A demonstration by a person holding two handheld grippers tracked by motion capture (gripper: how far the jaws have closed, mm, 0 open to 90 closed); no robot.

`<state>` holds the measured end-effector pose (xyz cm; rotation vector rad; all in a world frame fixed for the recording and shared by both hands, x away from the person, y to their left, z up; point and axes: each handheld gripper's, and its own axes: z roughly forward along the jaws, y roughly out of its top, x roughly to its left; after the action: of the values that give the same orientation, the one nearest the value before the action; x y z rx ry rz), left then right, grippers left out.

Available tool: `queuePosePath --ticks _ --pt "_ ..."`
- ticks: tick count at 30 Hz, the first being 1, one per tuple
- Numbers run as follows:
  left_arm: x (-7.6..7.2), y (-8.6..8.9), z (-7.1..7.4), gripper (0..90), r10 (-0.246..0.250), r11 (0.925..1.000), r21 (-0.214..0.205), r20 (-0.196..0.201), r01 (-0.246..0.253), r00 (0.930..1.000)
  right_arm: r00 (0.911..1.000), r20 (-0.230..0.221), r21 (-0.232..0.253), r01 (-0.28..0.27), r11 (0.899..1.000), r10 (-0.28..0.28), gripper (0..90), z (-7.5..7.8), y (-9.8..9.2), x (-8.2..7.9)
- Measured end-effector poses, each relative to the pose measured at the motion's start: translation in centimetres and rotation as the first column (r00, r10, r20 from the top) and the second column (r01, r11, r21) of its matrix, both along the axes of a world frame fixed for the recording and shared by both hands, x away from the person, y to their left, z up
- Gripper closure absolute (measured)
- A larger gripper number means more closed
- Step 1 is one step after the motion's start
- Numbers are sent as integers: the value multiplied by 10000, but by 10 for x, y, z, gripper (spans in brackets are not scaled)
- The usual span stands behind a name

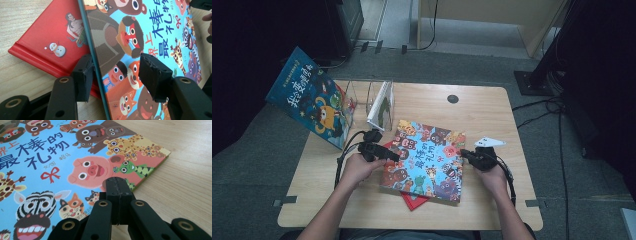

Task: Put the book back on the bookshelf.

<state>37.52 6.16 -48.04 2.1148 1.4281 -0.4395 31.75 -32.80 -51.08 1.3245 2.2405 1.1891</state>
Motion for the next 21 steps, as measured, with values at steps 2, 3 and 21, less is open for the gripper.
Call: queuePosePath --ticks 2,3,21 --pt "1 0 0 456 55 10000 -59 -37 -55 10000 10000 -22 -19 -20 10000 20 900 0 -1 -1" --pt "1 -1 0 454 86 9999 -54 -53 -87 9999 10000 -24 -46 -24 10000 23 900 0 -1 -1" --pt "2 -8 34 552 -271 9891 -1449 -101 253 9996 9996 -262 467 113 9988 -100 900 -5 -11 -1"
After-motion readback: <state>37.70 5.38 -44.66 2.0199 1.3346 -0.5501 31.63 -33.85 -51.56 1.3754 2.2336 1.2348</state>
